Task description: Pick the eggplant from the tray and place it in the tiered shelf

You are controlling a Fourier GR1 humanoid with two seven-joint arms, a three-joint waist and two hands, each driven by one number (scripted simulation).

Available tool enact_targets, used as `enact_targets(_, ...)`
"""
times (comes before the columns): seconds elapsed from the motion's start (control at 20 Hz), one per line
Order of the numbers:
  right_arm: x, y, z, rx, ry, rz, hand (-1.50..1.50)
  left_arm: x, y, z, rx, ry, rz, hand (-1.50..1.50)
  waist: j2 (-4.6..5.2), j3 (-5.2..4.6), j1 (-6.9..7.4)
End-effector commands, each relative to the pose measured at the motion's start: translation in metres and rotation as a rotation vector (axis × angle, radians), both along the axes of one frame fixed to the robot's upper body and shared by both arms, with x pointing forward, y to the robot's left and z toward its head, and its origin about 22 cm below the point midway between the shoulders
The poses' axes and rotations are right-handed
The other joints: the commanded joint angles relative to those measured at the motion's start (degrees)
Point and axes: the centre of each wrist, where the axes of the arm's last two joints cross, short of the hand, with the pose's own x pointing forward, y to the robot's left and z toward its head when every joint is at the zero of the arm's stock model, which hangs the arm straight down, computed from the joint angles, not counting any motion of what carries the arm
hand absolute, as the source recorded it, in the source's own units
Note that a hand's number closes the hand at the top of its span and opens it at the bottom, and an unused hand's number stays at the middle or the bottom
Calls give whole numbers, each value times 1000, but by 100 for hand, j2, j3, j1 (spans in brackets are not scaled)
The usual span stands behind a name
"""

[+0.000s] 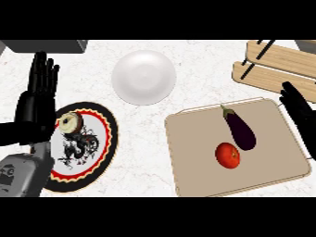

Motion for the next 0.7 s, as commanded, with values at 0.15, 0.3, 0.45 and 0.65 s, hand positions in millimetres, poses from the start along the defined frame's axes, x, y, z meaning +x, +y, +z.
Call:
enact_targets(0.15,19,-52,46,9,-326,34,150,-30,35,-76,-48,469,23,0,-40,197,115)
enact_targets(0.3,6,-108,68,-487,-206,-98,150,-50,29,-108,-80,650,-5,0,135,131,82)
enact_targets(0.45,11,-131,13,-110,-148,-136,150,-45,41,-106,-93,754,-46,0,37,203,290)
enact_targets(0.65,4,-151,-11,-59,-215,23,-150,-47,28,-103,-92,767,-86,0,-19,207,321)
